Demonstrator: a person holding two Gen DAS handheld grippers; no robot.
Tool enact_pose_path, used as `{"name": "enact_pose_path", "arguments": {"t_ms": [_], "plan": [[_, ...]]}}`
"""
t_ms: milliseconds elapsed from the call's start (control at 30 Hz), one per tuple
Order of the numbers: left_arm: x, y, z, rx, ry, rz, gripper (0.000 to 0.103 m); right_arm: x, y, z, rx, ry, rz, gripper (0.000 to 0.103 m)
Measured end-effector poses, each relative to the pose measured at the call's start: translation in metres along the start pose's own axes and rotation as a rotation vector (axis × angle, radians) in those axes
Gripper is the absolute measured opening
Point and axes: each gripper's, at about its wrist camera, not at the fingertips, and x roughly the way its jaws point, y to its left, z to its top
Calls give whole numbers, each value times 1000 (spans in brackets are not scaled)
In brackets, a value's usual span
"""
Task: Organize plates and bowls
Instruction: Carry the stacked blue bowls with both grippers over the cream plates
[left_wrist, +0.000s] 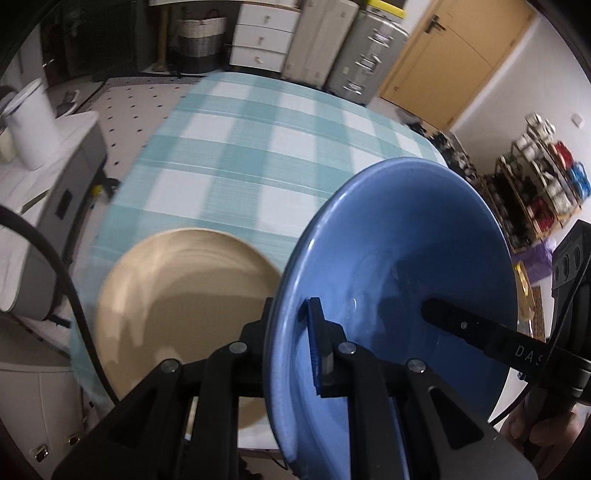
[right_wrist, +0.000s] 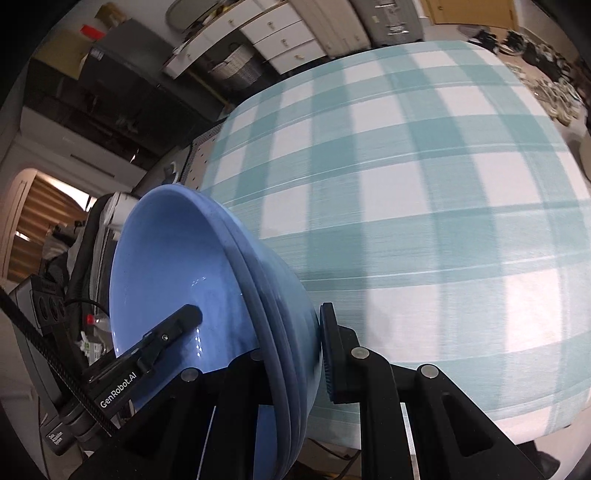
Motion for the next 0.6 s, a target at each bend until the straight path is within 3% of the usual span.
{"name": "enact_pose_path", "arguments": {"t_ms": [300, 600], "plan": [[-11, 76, -3, -87, -7, 60, 13, 50, 72, -4, -63, 80, 30, 12], [9, 116, -12, -137, 32, 84, 14, 98, 102, -13, -86, 147, -1, 12]]}}
